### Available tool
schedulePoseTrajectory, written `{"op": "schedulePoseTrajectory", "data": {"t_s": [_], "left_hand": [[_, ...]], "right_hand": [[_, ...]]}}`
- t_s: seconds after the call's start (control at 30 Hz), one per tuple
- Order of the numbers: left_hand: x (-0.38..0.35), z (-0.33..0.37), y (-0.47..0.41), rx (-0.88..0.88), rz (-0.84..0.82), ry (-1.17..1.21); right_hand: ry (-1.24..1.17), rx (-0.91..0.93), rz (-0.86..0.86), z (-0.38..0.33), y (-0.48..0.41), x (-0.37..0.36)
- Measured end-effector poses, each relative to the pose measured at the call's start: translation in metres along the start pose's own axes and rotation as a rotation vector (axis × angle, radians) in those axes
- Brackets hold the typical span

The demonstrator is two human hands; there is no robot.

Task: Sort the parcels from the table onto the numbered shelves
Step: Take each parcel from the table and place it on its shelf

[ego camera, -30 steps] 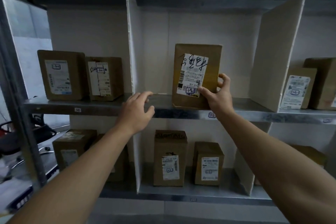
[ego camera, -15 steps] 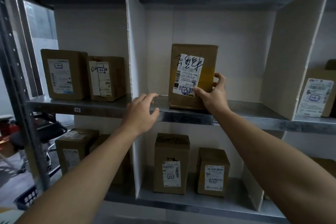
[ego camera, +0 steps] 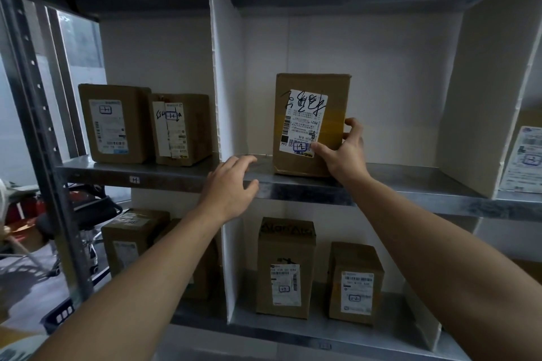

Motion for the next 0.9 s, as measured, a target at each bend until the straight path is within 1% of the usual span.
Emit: {"op": "schedulePoseTrajectory", "data": {"t_s": [0.37,0.5,0.6,0.7,0.8,0.9], "left_hand": [[0.004,-0.007,0.006,0.020,-0.008,0.006],[0.009,-0.010,0.012,0.011,0.005,0.025],[0.011,-0.014,0.020,-0.007,0.004,0.029],[0.011,-0.028,0.035,-0.001,-0.032,-0.013],[0.015,-0.048,0.056,0.048,-0.095,-0.045],[0.026,-0.074,0.082,0.093,-0.156,-0.090]], "right_hand": [[0.087,-0.050,0.011,-0.001,0.009,-0.002],[0.059,-0.040,0.084,-0.007,0.021,0.005],[0.083,0.062,0.148,-0.011,0.047,0.006],[0.246,0.227,0.129,-0.012,0.082,-0.009],[0.449,0.346,0.036,-0.011,0.115,-0.037],[0.553,0.469,-0.094,-0.016,0.151,-0.072]]}}
Point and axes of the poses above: each hand's wrist, its own y-axis away from the middle knuckle, its own x-axis out of the back of the hand, z = x × y, the point moved 5 cm from there along -y, towards the middle knuckle, and after that the axes turned 2 degrees about y, right-handed, at the moved point
